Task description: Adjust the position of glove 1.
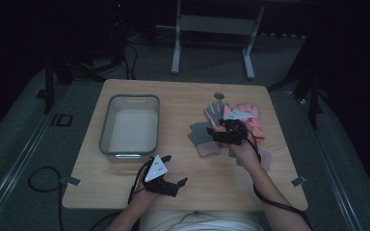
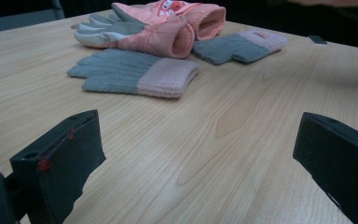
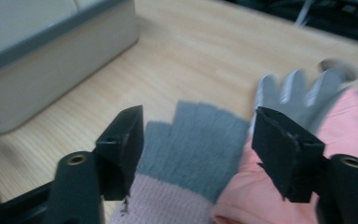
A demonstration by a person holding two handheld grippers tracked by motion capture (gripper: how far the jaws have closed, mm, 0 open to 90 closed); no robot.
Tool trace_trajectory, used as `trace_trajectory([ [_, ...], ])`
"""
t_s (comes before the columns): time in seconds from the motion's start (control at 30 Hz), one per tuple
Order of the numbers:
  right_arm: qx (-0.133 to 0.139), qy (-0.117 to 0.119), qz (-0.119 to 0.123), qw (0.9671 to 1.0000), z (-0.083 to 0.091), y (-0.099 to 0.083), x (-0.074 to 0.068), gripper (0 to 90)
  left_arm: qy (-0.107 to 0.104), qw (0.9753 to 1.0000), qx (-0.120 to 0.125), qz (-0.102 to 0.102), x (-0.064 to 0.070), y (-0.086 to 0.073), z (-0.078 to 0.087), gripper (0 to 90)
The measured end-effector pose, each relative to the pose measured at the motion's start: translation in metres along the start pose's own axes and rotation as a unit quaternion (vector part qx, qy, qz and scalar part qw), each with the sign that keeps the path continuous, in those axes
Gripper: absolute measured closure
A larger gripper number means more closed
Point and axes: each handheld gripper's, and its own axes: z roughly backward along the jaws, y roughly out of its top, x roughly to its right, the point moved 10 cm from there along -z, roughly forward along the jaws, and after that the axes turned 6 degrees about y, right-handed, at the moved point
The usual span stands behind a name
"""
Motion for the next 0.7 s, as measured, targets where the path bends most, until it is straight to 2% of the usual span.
trace_trajectory([
  [0.1, -0.022, 0.005, 0.002, 0.9997, -0.016, -0.01, 0.001, 40.7, -0.001, 1.0, 0.0, -0.001, 0.0, 0.0, 0.0, 1.1],
  [0.2, -0.041, 0.013, -0.007, 0.9991, -0.027, -0.018, 0.002, 44.4, -0.002, 1.0, 0.0, -0.001, 0.0, 0.0, 0.0, 1.1],
  [0.3, -0.062, 0.009, -0.011, 0.998, -0.038, -0.025, 0.006, 47.9, -0.002, 1.0, 0.0, -0.001, 0.0, 0.0, 0.0, 1.1],
  [0.33, -0.07, 0.012, -0.011, 0.9974, -0.041, -0.027, 0.007, 51.5, -0.002, 1.0, 0.0, -0.001, 0.0, 0.0, 0.0, 1.1],
  [0.43, -0.092, 0.022, -0.027, 0.9951, -0.051, -0.032, 0.009, 53.2, -0.003, 1.0, -0.001, -0.001, 0.001, 0.0, 0.0, 1.1],
  [0.5, -0.106, 0.006, -0.02, 0.9941, -0.055, -0.035, 0.013, 54.7, -0.003, 1.0, 0.0, 0.0, 0.0, 0.0, 0.0, 1.1],
  [0.57, -0.114, 0.003, -0.021, 0.9933, -0.06, -0.037, 0.014, 55.3, -0.003, 1.0, 0.0, 0.0, 0.0, 0.0, 0.0, 1.1],
  [0.7, -0.139, -0.019, -0.007, 0.99, -0.069, -0.044, 0.016, 55.0, -0.003, 1.0, -0.001, 0.0, 0.0, 0.0, 0.0, 1.1],
])
